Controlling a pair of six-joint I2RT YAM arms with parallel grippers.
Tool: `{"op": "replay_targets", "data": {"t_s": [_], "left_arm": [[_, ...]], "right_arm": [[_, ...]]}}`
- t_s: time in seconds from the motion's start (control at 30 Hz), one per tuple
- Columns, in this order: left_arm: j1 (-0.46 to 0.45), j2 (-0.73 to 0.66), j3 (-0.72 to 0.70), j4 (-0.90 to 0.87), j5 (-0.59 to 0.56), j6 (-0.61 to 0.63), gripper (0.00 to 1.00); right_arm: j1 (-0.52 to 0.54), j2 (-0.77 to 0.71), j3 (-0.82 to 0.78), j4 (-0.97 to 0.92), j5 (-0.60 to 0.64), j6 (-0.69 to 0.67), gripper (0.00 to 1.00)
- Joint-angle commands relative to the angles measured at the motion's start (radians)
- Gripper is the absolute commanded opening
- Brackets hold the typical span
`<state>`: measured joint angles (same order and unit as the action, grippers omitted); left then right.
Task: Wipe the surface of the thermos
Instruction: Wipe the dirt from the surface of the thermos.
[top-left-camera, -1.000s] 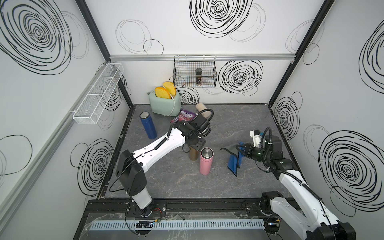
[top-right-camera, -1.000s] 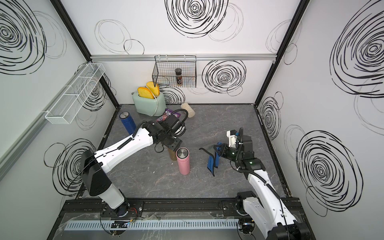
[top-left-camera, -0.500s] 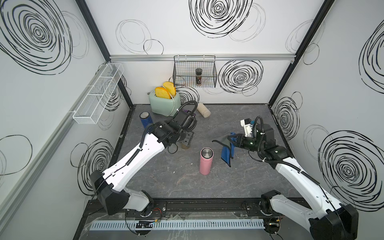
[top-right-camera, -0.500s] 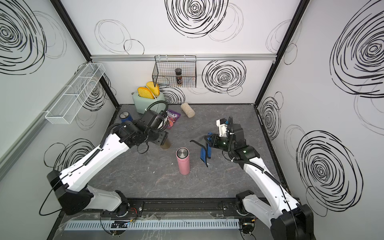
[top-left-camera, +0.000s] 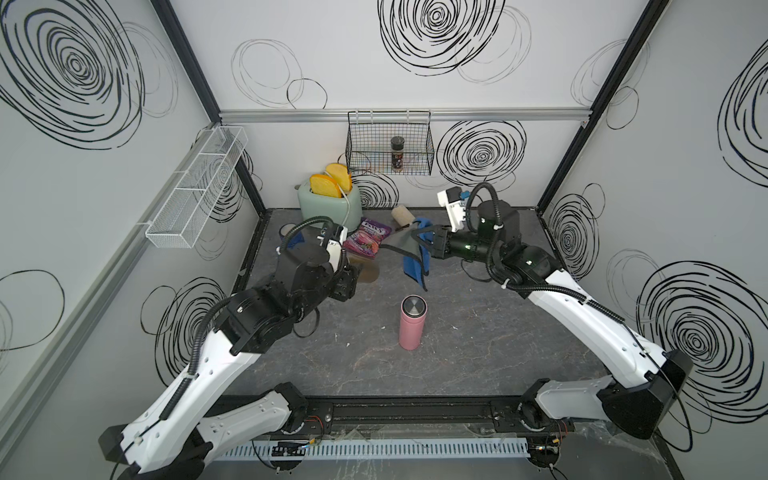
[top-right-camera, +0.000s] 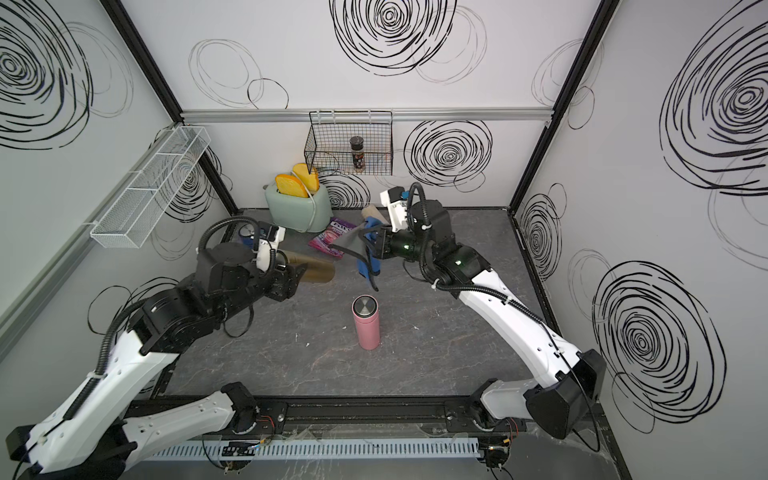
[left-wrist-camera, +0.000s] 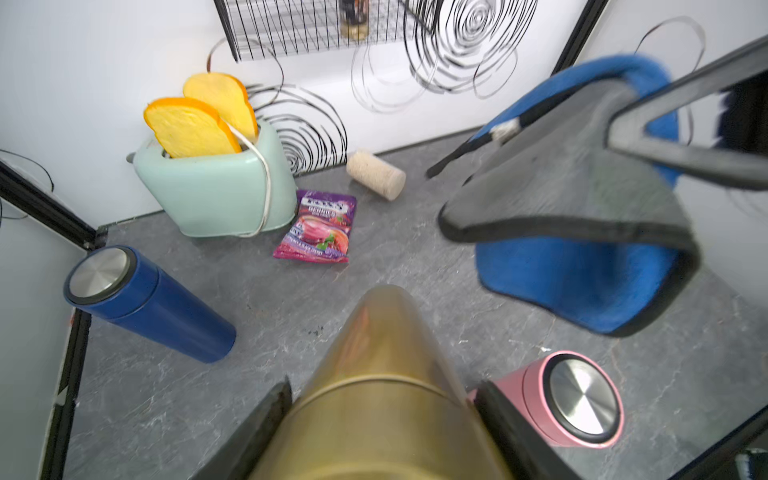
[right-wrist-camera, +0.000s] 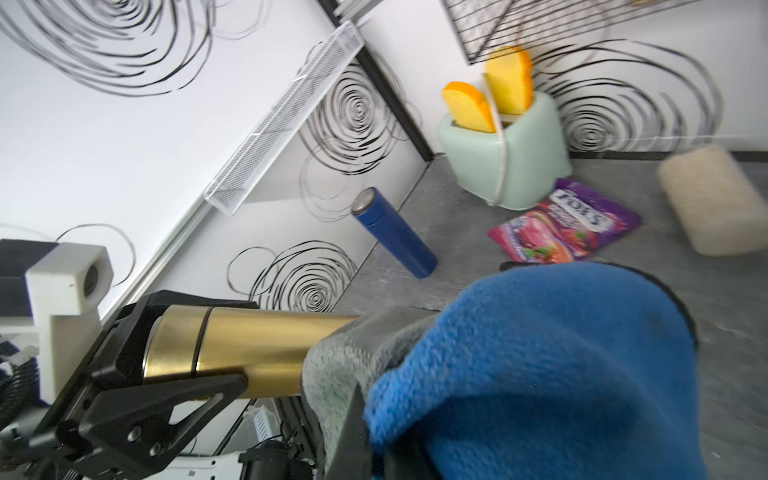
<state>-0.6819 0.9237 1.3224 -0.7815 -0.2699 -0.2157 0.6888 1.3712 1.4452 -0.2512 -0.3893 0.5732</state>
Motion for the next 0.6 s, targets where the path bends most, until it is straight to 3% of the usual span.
{"op": "replay_targets", "data": {"t_s": [0.0,0.37,0.57], "left_arm": [[-0.016,-0.052,-0.032,0.191,0.025,0.021,0.0],[-0.149,-0.095,-0.077,0.229,0.028,0.107,0.0],[-0.274,-0.112,-0.074,0.258,-0.114,0.151,0.0]], "right_arm": [[0.06,0.063,0.076,0.021,-0.015,-0.022,0.0],[0.187,0.164,0.217,0.059,-0.104,-0.033,0.0],[0.212,0.142,0.129,0.146,-0.173,0.003,0.0]]}}
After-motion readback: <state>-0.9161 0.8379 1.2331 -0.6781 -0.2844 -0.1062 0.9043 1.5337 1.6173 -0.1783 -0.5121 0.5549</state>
